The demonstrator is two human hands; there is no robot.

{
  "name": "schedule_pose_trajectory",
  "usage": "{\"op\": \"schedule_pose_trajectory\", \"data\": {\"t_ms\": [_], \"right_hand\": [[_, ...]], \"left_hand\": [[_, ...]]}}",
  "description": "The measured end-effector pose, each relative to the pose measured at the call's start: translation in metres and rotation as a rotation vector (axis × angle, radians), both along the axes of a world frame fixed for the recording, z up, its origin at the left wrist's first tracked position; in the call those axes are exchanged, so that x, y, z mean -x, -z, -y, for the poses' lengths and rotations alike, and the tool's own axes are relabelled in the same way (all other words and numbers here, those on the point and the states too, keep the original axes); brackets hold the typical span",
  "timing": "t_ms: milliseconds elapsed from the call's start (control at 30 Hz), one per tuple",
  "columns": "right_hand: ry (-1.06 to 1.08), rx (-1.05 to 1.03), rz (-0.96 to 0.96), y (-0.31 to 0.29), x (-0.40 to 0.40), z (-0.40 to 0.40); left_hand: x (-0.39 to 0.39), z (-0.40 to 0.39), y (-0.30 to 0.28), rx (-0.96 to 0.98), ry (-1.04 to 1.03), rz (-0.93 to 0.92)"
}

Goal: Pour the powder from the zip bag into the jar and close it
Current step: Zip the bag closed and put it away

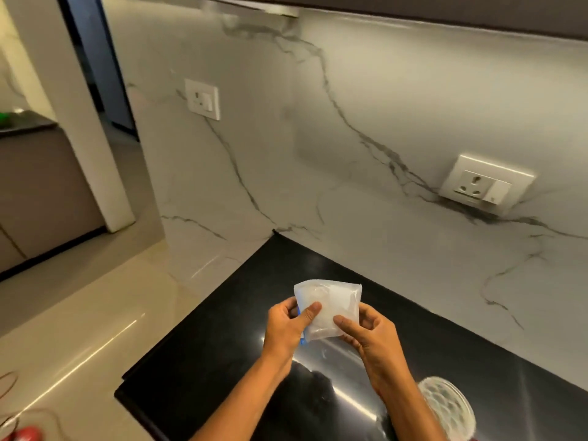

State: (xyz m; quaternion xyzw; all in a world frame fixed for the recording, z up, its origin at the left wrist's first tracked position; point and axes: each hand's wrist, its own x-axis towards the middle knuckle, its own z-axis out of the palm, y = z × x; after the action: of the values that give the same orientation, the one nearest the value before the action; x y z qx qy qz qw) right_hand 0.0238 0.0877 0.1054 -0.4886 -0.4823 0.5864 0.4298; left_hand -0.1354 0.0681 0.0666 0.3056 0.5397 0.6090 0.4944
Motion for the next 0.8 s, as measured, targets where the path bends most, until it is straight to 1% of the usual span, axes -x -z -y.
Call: {"op": "schedule_pose_trajectory", "data": {"t_ms": [100, 300, 367, 433, 500, 600, 700, 800], "right_hand": [[-0.056, 0.011, 0.057, -0.002, 0.032, -0.016], [-0.342, -0.015, 0.274, -0.008, 0.128, -0.058], [-0.421, -0.008, 0.298, -0.006, 0.164, -0.069], [-0.449, -0.014, 0.302, -0.002, 0.199, -0.08], [-0.456, -0.031, 0.324, 0.007, 0.236, -0.095], [-0.472, -0.031, 0.373, 0.026, 0.29, -0.12], [-0.562, -0.012, 0.467, 0.054, 0.346, -0.142], [-0.64, 0.0, 0.582, 0.095, 0.398, -0.162]], "left_hand": [[0.028, -0.01, 0.009, 0.002, -0.069, 0.046], [0.115, -0.029, 0.033, 0.028, -0.23, 0.123], [0.149, -0.034, 0.043, 0.034, -0.28, 0.157], [0.184, -0.04, 0.049, 0.043, -0.314, 0.181], [0.221, -0.046, 0.059, 0.062, -0.318, 0.203], [0.278, -0.053, 0.078, 0.099, -0.27, 0.265], [0.333, -0.055, 0.106, 0.153, -0.221, 0.32], [0.379, -0.054, 0.139, 0.221, -0.215, 0.373]]}}
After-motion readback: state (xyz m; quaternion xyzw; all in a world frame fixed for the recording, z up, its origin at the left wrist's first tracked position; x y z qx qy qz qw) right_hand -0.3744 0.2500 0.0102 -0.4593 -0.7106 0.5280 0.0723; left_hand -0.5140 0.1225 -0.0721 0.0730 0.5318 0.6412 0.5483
